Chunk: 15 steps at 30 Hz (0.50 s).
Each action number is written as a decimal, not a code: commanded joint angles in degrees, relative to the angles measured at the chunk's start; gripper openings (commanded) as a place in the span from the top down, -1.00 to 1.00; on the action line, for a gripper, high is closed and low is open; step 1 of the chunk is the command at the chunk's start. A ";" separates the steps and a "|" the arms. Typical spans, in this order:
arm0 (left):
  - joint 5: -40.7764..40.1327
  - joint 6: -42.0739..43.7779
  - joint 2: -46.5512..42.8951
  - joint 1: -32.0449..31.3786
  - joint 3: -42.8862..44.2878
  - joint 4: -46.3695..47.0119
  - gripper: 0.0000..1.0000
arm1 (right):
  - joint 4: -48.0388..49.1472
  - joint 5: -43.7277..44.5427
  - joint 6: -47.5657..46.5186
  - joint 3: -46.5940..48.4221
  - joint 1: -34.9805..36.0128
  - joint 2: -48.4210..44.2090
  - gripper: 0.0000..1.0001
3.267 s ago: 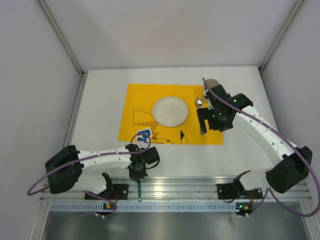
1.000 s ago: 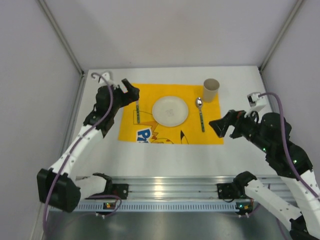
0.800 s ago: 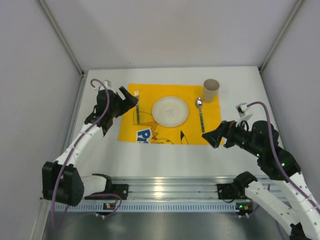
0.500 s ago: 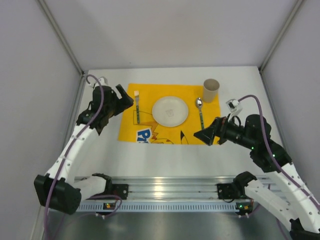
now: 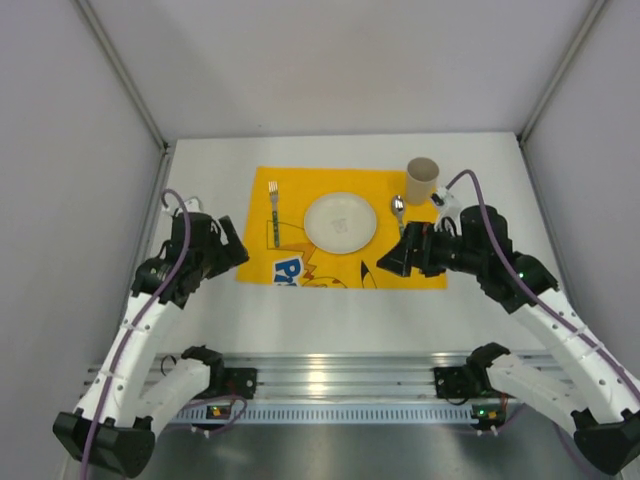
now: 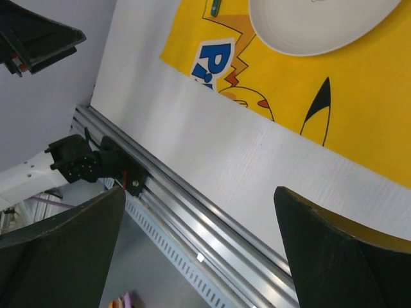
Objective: Set the dinner table for one person
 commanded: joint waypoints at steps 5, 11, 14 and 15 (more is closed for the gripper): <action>23.38 -2.80 -6.82 -0.13 -10.07 13.77 -0.82 | -11.86 11.20 -7.59 6.57 0.06 -7.96 -0.99; 25.50 -0.97 0.89 -0.66 -7.55 18.09 -0.82 | -20.13 14.74 -4.17 4.03 0.06 -17.37 -0.99; 23.31 2.19 5.38 -2.06 -2.90 18.10 -0.82 | -22.51 17.37 -3.03 4.28 0.06 -20.88 -0.99; 22.26 3.07 6.45 -2.67 -1.66 17.40 -0.82 | -22.42 17.38 -2.85 4.20 0.14 -22.37 -0.99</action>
